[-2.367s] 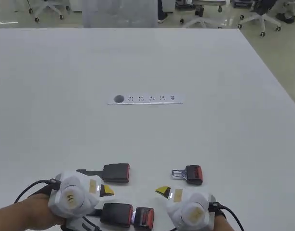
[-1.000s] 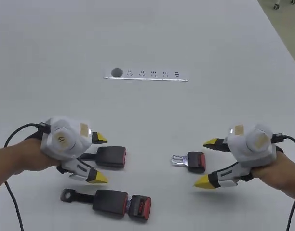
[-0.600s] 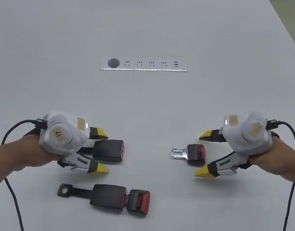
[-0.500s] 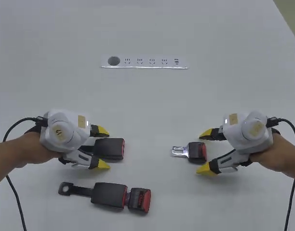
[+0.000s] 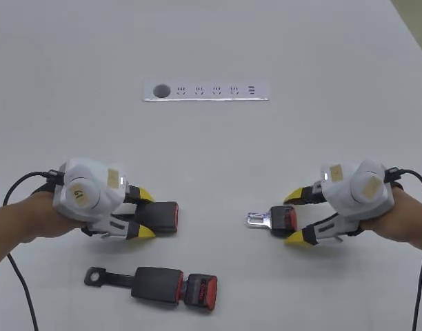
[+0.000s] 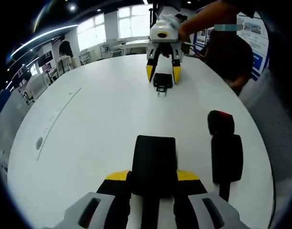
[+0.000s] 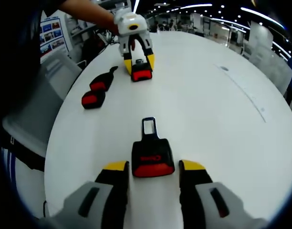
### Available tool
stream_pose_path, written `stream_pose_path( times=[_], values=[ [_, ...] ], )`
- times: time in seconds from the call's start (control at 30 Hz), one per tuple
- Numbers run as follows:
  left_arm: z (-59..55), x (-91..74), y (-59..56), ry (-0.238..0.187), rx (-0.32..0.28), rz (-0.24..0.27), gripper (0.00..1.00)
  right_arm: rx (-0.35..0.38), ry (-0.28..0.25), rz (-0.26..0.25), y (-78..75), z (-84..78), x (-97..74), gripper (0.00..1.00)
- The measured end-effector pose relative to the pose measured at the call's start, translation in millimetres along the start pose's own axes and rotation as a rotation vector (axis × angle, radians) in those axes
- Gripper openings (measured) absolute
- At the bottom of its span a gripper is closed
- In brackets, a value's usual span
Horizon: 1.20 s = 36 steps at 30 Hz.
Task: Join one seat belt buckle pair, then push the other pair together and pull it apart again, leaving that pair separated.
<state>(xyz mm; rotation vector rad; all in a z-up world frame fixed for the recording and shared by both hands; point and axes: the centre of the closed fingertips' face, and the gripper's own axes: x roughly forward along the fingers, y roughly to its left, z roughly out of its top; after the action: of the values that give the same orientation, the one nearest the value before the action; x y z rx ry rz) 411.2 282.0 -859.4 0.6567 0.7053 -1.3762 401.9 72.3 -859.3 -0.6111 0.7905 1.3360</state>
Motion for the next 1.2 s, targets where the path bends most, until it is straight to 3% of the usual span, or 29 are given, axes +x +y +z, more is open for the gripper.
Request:
stream_pose_path(
  times=[0.07, 0.57, 1.2],
  values=[
    [0.0, 1.7, -0.7, 0.007, 0.012, -0.005, 0.35, -0.019, -0.005, 0.015, 2.7, 0.2, 0.0, 0.36],
    [2.7, 1.4, 2.4, 0.041, 0.012, -0.017, 0.35, -0.014, -0.089, 0.016, 3.4, -0.5, -1.7, 0.35],
    [4.3, -2.1, 4.9, 0.063, 0.003, -0.019, 0.35, 0.0, -0.164, 0.028, 5.3, 27.0, 16.5, 0.35]
  ],
)
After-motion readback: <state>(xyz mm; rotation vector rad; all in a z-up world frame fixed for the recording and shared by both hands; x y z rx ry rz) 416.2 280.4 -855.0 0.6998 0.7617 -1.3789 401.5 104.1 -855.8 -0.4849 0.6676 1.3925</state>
